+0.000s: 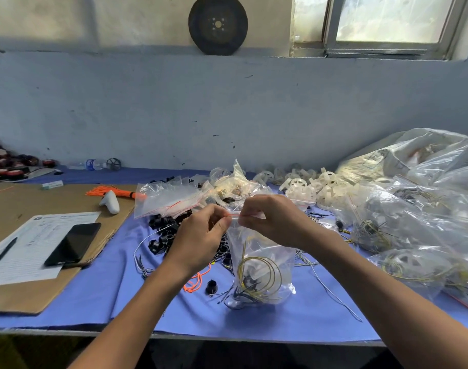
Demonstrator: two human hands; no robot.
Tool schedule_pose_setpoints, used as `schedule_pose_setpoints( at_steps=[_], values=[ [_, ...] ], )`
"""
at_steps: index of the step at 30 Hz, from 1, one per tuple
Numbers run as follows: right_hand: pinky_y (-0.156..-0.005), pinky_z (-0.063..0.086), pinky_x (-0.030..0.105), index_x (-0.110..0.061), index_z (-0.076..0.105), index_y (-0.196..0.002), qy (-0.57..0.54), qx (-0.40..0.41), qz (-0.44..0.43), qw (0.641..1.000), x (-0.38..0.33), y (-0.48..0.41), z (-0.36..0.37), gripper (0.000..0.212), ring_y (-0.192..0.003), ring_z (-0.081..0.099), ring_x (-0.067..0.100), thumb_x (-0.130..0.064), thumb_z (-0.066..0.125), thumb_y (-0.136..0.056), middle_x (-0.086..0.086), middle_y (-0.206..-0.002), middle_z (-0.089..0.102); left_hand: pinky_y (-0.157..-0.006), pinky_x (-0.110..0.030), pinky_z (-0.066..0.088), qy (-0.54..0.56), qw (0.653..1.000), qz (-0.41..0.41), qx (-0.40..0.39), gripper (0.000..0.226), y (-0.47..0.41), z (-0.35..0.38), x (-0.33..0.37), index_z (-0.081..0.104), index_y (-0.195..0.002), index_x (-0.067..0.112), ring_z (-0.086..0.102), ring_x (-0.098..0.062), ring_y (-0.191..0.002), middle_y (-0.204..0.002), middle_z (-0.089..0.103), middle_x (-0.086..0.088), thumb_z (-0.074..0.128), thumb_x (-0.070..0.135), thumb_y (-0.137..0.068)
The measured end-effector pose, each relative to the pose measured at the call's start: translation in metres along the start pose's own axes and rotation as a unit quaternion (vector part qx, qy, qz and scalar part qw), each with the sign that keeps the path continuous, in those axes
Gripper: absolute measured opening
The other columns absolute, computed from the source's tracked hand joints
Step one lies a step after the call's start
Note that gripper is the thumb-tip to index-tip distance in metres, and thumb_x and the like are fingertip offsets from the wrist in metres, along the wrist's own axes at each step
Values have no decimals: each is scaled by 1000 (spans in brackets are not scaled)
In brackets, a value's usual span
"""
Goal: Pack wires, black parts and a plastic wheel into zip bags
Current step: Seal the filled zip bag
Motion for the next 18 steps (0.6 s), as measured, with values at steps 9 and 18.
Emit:
schedule_pose_setpoints(
  at_steps=[9,18],
  values=[
    [-73,52,28,-22,73,-96,65,-4,30,997,40,18,-21,13,-84,67,12,-33,66,-92,-5,-93,73,-65,-36,49,-25,999,9,18,8,2,-5,-12,62,-88,30,55,-9,-67,-73,60,12,62,30,-97],
    [-67,49,31,-26,73,-78,27,70,161,984,104,51,-51,8,-66,61,8,-30,76,-83,-15,-67,64,-65,-37,49,-39,999,15,16,8,0,3,-3,63,-91,28,56,-6,-67,-71,61,14,61,33,-97]
  ],
)
Point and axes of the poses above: each hand's wrist, its own y-axis away from the middle knuckle, its own z-axis out of the palm, x = y × z, the point moved 4 cm from there along -y, towards the middle knuckle
